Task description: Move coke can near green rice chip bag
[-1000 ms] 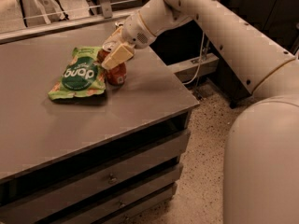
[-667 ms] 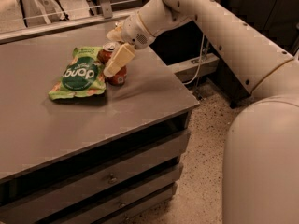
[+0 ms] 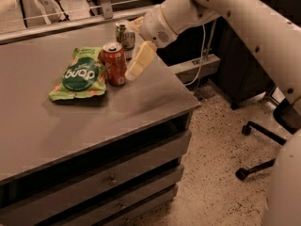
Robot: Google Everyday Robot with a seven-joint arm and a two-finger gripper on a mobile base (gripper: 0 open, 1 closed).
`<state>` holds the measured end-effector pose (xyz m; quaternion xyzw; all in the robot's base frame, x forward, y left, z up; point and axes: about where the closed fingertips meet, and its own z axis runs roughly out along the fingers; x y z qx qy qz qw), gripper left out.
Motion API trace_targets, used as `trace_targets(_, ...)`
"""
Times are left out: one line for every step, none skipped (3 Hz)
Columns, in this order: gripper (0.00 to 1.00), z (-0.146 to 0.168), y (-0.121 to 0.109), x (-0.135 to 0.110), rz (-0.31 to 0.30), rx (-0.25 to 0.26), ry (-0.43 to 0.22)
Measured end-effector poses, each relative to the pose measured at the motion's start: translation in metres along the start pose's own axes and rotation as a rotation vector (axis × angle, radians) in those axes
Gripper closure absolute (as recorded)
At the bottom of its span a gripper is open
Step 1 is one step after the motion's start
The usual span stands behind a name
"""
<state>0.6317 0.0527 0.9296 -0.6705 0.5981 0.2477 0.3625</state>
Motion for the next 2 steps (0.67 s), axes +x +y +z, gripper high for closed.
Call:
trace_targets(0.0,-0.0529,0.0232,0.0112,0.021,0.066,0.088)
trace_targets(0.0,-0.057,0.025,0.0076,0.015,0.072,0.09)
